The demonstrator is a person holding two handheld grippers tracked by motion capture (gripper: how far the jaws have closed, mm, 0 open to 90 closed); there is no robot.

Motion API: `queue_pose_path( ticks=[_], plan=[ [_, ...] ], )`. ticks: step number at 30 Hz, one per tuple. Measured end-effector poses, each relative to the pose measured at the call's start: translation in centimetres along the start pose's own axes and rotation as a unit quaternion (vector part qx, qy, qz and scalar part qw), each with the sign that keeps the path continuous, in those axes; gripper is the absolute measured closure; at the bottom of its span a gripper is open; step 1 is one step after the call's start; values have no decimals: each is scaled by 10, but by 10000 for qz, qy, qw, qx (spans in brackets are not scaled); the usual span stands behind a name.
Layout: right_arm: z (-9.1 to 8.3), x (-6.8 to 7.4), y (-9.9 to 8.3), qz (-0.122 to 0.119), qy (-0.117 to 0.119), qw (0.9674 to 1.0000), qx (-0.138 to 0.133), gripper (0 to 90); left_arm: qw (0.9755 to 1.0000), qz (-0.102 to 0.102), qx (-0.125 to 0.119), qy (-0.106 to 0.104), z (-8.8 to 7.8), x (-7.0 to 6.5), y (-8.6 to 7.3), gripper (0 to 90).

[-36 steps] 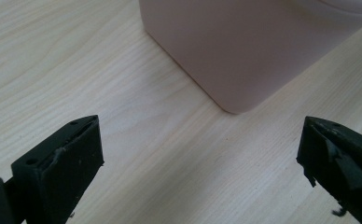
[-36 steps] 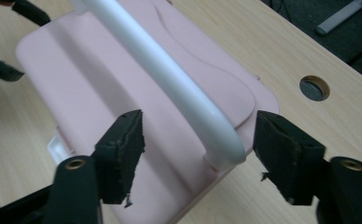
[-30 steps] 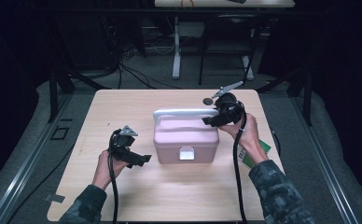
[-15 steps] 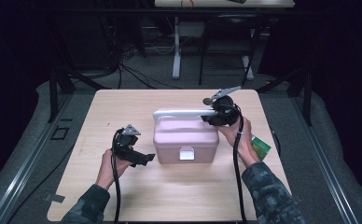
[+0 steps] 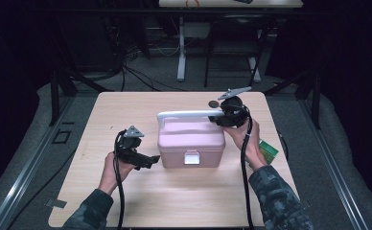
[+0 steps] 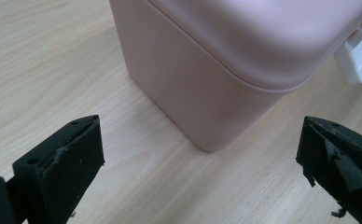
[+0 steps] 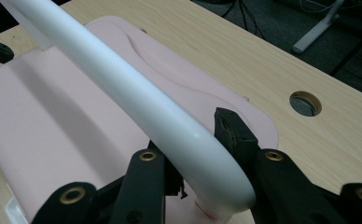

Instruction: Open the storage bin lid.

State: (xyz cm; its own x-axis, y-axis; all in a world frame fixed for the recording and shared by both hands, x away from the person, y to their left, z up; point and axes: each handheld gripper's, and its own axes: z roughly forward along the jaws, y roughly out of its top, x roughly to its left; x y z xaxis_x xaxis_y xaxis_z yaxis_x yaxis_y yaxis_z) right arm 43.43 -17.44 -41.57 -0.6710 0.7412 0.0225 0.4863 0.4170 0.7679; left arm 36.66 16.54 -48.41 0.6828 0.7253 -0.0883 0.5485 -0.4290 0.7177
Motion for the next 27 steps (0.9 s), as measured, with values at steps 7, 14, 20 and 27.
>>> queue_pose_path(
  ticks=[7, 14, 20, 27],
  plan=[
    [-2, -4, 4, 218, 107, 9997, -16, 724, 9999, -64, -151, 25, -5, -1, 3, 39],
    [-4, -6, 5, 335, 124, 9994, -32, 731, 9993, -143, -354, 46, -8, -5, 8, 95],
    [-6, -8, 10, 443, 106, 9990, -42, 736, 9990, -154, -399, 124, -3, -9, 12, 133],
    [-7, -12, 13, 566, 142, 9983, -36, 738, 9983, -216, -499, 227, 0, -12, 20, 180]
  ],
)
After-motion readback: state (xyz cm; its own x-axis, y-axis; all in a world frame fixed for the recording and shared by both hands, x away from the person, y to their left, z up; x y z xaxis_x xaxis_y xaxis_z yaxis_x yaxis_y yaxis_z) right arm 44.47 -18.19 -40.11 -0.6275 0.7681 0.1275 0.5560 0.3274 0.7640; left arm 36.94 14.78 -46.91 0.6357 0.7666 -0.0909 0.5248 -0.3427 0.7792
